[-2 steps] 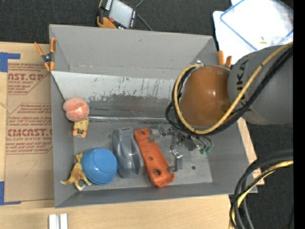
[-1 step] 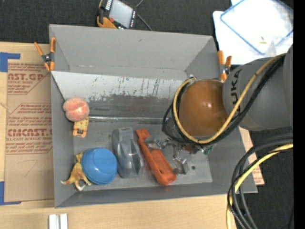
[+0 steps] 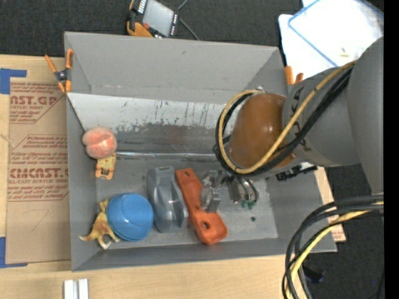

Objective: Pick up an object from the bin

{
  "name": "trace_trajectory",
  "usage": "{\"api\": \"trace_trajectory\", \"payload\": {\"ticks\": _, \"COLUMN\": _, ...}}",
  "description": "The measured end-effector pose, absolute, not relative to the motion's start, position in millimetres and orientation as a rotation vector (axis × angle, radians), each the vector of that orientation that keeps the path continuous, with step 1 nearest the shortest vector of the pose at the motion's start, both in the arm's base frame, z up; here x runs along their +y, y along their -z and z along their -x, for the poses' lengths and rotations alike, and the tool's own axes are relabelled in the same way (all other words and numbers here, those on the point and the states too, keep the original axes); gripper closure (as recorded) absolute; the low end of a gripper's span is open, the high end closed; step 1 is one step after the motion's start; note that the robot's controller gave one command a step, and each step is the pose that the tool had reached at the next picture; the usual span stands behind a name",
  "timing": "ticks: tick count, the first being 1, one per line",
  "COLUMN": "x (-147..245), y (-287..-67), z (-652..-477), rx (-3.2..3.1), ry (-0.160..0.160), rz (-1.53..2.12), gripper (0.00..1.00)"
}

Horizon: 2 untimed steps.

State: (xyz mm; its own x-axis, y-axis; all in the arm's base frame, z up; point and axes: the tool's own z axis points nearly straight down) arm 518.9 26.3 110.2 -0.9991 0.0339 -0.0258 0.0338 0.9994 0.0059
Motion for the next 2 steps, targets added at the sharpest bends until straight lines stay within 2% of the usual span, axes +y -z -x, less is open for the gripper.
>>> {"api": "trace_trajectory", "payload": {"ticks": 1, "x": 26, "y": -110, "z": -518.8, "rx": 3.116, "ry": -0.008, "rz": -0.052, "gripper": 1.00}}
{"api": "trace_trajectory", "payload": {"ticks": 2, "x": 25, "y": -154, "z": -503.5, "rx": 3.112, "ry": -0.008, "rz": -0.016, "gripper": 1.00}}
